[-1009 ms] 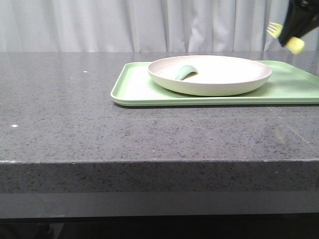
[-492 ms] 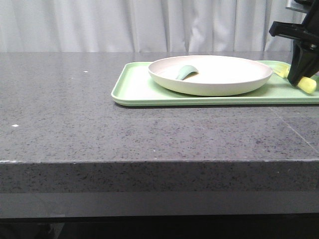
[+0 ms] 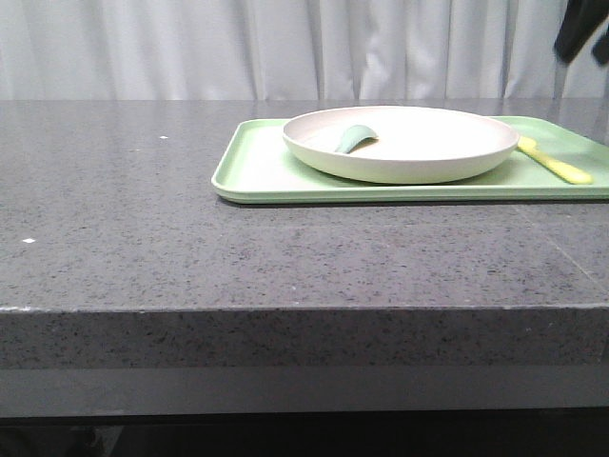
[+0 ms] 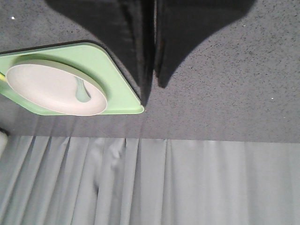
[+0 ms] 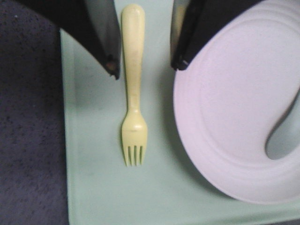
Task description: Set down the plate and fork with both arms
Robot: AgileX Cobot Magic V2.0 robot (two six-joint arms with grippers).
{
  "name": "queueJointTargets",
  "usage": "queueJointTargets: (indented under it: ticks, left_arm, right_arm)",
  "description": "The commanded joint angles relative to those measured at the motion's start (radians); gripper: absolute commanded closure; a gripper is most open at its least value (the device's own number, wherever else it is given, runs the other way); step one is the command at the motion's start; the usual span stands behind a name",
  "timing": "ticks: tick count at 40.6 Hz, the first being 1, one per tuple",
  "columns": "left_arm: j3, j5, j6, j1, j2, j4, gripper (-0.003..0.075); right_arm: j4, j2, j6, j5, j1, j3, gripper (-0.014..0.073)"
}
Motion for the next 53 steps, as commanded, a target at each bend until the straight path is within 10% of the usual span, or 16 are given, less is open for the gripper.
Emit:
queueJointTargets:
  ticks: [1, 7, 33, 53]
  left_arm:
    - [-0.026, -0.083, 0.000, 0.002, 0.009, -0.004, 0.0738]
    - [-0.026, -0.083, 0.000, 0.002, 0.009, -0.004, 0.0738]
    - [-0.026, -0.083, 0.000, 0.002, 0.009, -0.004, 0.0738]
    - [-0.026, -0.083, 0.000, 0.002, 0.009, -0.004, 0.0738]
  right_arm:
    - [0.009, -0.112, -0.011, -0.014, -0.004, -0.032, 0.0452]
    - [0.009, -0.194, -0.033, -0.001, -0.001, 0.000, 0.0669]
    - [0.009, -1.034, -0.131, -0.706, 0.079, 1.065, 0.0663]
    - [0.009, -1.370, -0.131, -0.851, 0.079, 1.248, 0.0663]
